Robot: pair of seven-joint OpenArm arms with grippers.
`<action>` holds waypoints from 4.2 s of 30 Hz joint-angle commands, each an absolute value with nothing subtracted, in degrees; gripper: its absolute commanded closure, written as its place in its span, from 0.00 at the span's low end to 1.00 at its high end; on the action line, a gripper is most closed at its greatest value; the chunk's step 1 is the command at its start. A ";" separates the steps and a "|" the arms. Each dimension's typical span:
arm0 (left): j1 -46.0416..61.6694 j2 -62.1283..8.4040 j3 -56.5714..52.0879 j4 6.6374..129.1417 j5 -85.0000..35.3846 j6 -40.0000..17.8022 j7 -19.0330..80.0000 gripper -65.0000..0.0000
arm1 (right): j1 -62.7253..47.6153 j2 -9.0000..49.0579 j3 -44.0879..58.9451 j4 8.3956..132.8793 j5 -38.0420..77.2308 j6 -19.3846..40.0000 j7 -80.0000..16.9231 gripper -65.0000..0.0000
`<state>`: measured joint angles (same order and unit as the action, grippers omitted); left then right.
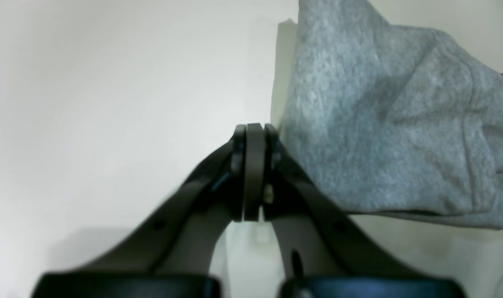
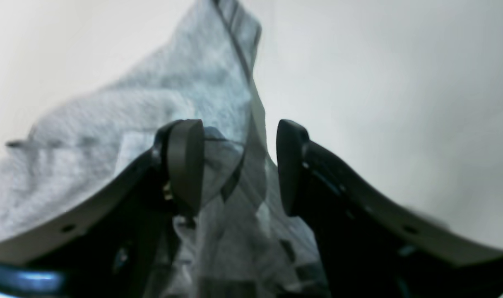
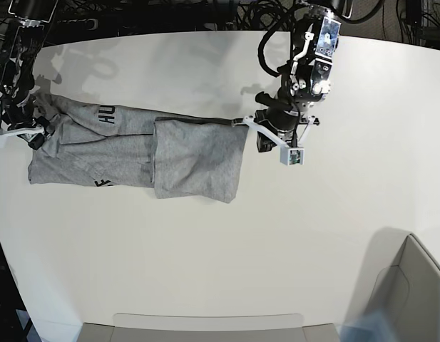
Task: Fold the T-shirt properly
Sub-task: 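Grasp the strip end with the right gripper and drag it inward, then lift the strip end with the right gripper and fold it over the bundle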
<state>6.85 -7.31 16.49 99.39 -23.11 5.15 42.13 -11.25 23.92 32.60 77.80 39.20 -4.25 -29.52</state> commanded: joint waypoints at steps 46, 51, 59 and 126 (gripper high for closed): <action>4.18 -5.85 17.89 96.57 -22.99 5.05 41.01 1.00 | -4.88 25.19 24.22 62.73 63.60 16.40 -32.75 0.58; 4.18 -5.85 18.59 96.57 -22.99 5.05 41.01 1.00 | -3.47 25.36 21.23 62.73 63.34 16.40 -32.75 0.64; 4.18 -5.85 19.65 96.75 -22.99 5.14 41.10 1.00 | -0.31 24.48 19.56 62.73 52.62 16.22 -32.75 1.00; 5.41 -6.37 19.21 96.75 -22.90 5.23 41.19 1.00 | 4.44 4.26 -19.03 92.35 -11.56 -10.77 -36.79 1.00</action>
